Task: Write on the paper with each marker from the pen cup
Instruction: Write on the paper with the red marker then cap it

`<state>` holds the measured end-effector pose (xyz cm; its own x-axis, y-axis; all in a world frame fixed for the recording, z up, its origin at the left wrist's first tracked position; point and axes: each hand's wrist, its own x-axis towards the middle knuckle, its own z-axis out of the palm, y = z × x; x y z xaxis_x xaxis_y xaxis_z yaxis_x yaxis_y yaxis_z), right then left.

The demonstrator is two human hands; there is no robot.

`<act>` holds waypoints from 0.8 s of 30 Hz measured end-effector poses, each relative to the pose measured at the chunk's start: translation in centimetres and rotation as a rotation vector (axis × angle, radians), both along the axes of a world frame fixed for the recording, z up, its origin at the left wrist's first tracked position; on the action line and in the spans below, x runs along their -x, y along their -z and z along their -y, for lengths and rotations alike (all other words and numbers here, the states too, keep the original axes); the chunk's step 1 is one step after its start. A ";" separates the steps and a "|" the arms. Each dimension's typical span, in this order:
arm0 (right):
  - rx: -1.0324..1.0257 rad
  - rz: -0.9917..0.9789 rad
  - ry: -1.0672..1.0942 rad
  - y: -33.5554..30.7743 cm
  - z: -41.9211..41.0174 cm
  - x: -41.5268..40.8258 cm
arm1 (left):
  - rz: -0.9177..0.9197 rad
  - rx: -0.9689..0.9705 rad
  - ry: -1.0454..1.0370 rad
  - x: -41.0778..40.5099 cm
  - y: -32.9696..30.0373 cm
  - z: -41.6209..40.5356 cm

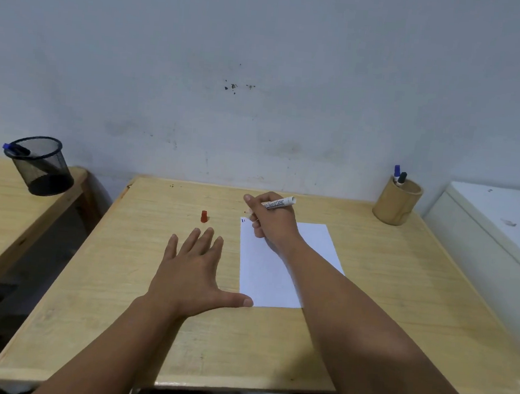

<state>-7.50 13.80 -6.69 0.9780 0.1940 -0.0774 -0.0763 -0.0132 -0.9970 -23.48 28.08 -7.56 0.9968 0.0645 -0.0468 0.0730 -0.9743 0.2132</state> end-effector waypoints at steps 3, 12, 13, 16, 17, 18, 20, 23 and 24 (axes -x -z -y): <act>0.019 0.088 0.039 -2.1 0.7 0.1 | 0.140 0.111 -0.026 0.4 -0.2 0.0; -0.001 0.082 -0.121 -5.3 3.7 0.2 | 0.386 0.193 -0.271 -5.3 -2.7 -1.7; -0.038 0.050 -0.106 -5.5 4.0 0.3 | 0.325 0.190 -0.267 -5.9 -2.6 -2.1; -0.054 0.052 -0.106 -4.9 4.8 0.3 | 0.279 0.178 -0.267 -7.1 -1.8 -2.7; -0.031 0.069 -0.124 -4.6 5.0 0.3 | 0.280 0.178 -0.276 -7.2 -1.7 -2.8; 0.001 0.084 -0.139 -4.2 5.2 0.3 | 0.274 0.198 -0.290 -7.4 -1.7 -2.9; 0.107 0.113 -0.154 -3.3 5.3 0.1 | 0.274 0.321 -0.318 -7.8 -2.2 -3.1; 0.216 0.146 -0.176 -2.2 5.5 0.4 | 0.303 0.721 -0.379 -8.7 -3.7 -2.9; 0.226 0.170 -0.192 -1.9 5.5 0.5 | 0.294 0.870 -0.400 -9.0 -4.4 -2.7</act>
<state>-7.95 8.27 -4.80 0.9278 0.3724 0.0218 0.1164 -0.2336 -0.9653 -14.45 30.78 -3.12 0.8890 0.4578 0.0077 0.1913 -0.3865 0.9022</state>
